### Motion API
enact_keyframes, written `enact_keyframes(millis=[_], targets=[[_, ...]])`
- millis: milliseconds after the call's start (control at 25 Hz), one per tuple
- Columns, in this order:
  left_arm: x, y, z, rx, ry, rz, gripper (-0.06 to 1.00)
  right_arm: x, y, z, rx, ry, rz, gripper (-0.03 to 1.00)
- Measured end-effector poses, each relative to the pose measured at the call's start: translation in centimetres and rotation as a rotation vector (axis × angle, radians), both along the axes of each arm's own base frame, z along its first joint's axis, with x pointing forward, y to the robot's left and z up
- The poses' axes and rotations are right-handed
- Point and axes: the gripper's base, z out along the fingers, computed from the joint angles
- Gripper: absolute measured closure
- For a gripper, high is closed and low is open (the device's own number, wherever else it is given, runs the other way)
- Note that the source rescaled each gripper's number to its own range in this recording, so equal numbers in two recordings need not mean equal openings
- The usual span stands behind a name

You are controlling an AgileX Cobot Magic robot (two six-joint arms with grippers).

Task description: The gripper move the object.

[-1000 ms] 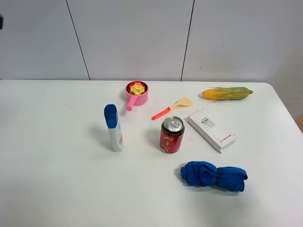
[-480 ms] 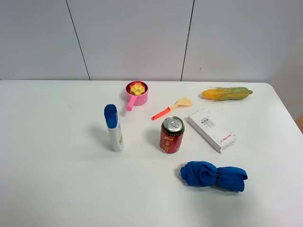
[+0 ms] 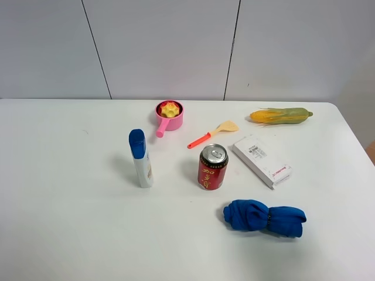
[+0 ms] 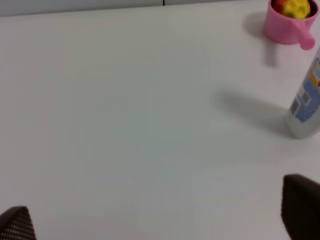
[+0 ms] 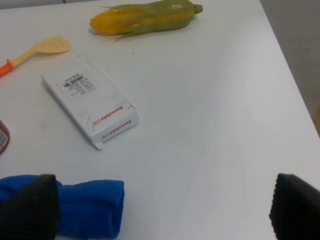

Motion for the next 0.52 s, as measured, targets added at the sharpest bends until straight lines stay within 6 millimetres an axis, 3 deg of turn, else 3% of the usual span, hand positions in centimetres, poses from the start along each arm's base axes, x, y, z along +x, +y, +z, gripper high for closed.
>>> enact_keyframes(millis=[520], targets=[[-0.18,0.0,-0.04,-0.001,-0.006,0.002,-0.06,0.0,0.0,0.0,0.0,0.0,0.0,-0.03]])
